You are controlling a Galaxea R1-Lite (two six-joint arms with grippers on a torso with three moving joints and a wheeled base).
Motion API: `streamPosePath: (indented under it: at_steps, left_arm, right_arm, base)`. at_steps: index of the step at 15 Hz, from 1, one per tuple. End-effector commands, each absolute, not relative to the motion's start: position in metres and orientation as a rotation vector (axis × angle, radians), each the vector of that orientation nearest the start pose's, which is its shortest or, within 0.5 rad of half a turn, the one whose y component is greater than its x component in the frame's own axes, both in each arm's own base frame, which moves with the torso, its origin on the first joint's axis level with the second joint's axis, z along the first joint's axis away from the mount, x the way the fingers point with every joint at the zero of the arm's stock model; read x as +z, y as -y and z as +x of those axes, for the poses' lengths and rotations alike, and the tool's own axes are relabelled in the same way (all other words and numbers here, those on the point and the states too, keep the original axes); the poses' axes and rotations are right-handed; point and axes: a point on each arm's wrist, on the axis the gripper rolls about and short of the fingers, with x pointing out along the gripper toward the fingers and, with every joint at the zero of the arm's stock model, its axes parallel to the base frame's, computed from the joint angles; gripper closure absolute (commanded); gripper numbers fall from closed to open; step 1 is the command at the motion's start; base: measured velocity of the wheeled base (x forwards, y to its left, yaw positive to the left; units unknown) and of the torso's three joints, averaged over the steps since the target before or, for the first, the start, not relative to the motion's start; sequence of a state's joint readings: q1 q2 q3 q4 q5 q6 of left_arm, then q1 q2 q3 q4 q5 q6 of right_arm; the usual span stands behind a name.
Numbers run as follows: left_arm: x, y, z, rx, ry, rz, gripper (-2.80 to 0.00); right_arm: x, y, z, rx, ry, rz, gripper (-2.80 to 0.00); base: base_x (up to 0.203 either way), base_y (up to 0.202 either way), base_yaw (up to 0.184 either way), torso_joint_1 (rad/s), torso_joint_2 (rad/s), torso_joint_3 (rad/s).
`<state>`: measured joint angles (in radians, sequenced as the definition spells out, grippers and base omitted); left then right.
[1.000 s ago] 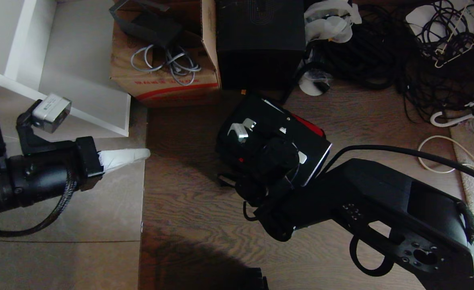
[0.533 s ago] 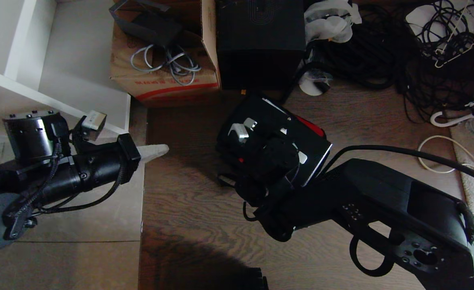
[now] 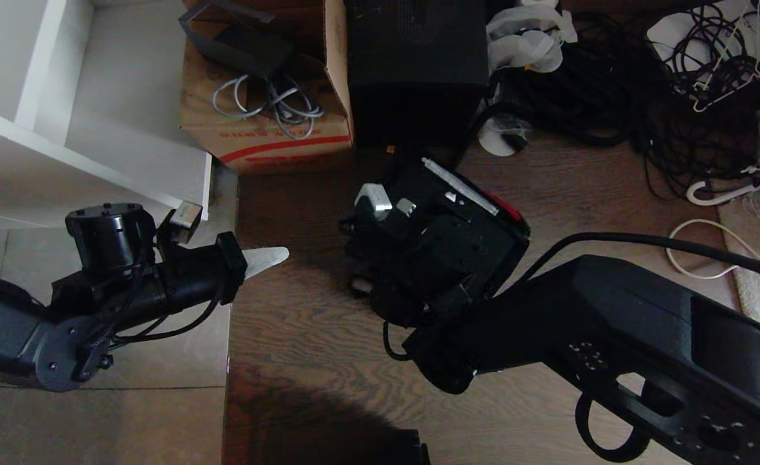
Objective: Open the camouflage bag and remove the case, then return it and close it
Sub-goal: Lift the black box
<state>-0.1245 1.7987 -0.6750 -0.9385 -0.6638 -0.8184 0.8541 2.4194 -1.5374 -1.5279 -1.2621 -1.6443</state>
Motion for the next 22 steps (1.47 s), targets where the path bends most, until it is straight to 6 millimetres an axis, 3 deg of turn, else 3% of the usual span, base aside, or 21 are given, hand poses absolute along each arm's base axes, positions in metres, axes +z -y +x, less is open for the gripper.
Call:
streamPosePath:
  at_steps: [1,5,9,16,20,22]
  left_arm:
    - [0.137,0.055,0.313,-0.730,-0.526,-0.867,0.00]
    - [0.136,0.053,0.310,-0.753,-0.530,-0.938,0.00]
    - [0.148,0.048,0.282,-0.732,-0.497,-0.937,0.00]
    - [0.162,0.044,0.250,-0.704,-0.436,-0.925,0.00]
    - [0.174,0.040,0.202,-0.705,-0.340,-0.842,0.00]
    - [0.167,0.038,0.171,-0.716,-0.326,-0.774,0.00]
  right_arm:
    - [0.161,-0.337,0.320,-0.519,-0.086,-1.051,0.00]
    - [0.157,-0.341,0.319,-0.511,-0.085,-1.055,0.00]
    - [0.155,-0.340,0.318,-0.511,-0.092,-1.060,0.00]
    - [0.151,-0.338,0.316,-0.525,-0.144,-1.076,0.00]
    - [0.151,-0.336,0.315,-0.536,-0.168,-1.075,0.00]
    - [0.157,-0.335,0.313,-0.539,-0.167,-1.066,0.00]
  base:
    - [0.000,0.000,0.000,0.000,0.00,0.000]
    - [0.000,0.000,0.000,0.000,0.00,0.000]
    - [0.000,0.000,0.000,0.000,0.00,0.000]
    - [0.000,0.000,0.000,0.000,0.00,0.000]
    - [0.000,0.000,0.000,0.000,0.00,0.000]
    - [0.000,0.000,0.000,0.000,0.00,0.000]
